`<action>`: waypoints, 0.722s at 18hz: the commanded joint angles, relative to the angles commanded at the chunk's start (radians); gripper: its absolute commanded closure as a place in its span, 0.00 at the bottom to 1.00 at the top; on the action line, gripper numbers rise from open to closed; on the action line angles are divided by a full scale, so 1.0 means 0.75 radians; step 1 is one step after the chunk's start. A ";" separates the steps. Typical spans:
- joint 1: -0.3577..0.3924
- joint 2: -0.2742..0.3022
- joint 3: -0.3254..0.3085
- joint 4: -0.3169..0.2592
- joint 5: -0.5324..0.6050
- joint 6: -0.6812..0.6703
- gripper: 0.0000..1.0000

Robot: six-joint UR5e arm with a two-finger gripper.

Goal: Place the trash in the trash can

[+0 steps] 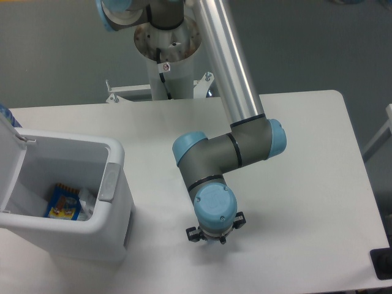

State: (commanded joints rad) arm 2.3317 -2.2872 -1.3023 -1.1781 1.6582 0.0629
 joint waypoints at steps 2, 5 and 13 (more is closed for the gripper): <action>0.000 0.010 0.002 0.000 -0.010 0.000 0.47; 0.004 0.031 0.002 -0.002 -0.018 0.004 0.50; 0.098 0.100 0.065 -0.002 -0.202 0.010 0.51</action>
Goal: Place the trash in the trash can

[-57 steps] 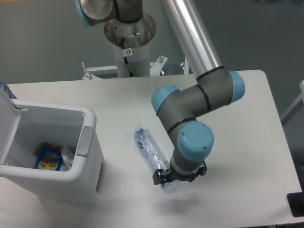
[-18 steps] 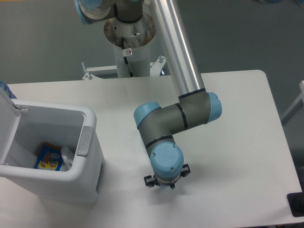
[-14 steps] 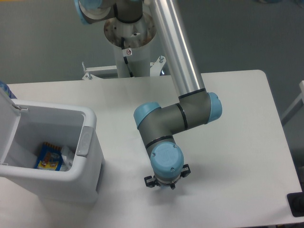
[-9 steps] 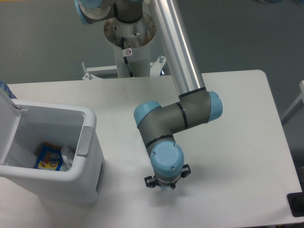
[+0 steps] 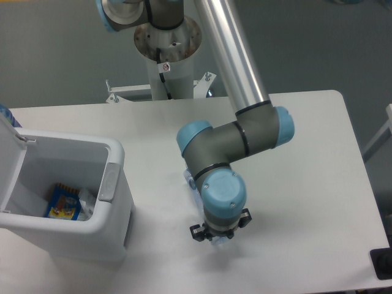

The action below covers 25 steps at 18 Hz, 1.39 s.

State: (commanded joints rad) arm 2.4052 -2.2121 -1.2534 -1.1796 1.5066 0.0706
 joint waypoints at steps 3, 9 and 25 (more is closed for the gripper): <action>0.025 0.041 0.031 0.010 -0.082 0.000 0.51; 0.063 0.164 0.033 0.127 -0.245 -0.004 0.51; 0.096 0.364 0.133 0.299 -0.745 -0.025 0.51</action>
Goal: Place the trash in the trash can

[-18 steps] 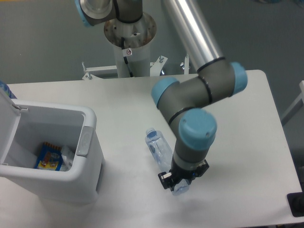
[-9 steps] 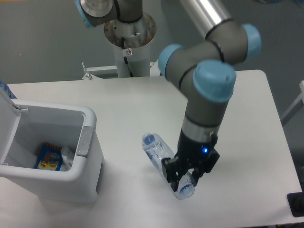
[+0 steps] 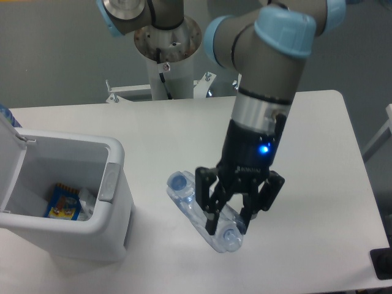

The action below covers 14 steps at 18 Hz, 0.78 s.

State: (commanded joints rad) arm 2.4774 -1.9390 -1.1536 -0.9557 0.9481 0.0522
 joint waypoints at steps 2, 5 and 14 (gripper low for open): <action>0.000 0.016 0.002 0.000 -0.039 0.000 0.51; -0.008 0.035 0.014 0.002 -0.090 -0.004 0.51; -0.114 0.031 0.018 0.049 -0.160 -0.133 0.51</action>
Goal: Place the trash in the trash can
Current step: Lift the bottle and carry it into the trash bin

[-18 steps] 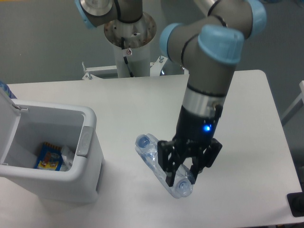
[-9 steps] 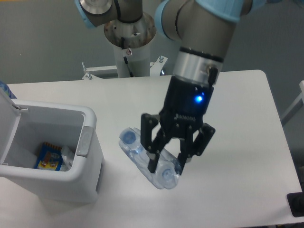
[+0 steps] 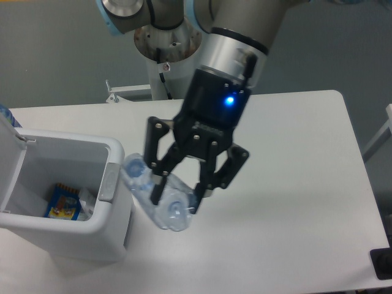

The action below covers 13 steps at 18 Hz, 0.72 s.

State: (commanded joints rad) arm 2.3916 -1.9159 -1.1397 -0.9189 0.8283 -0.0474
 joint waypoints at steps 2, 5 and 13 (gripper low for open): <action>-0.045 0.000 -0.008 -0.002 0.006 -0.010 0.50; -0.102 0.000 -0.018 0.000 0.012 -0.025 0.50; -0.203 -0.029 -0.092 0.157 0.121 0.061 0.46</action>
State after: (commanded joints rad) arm 2.2397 -1.9374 -1.2087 -0.8007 0.9189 -0.0017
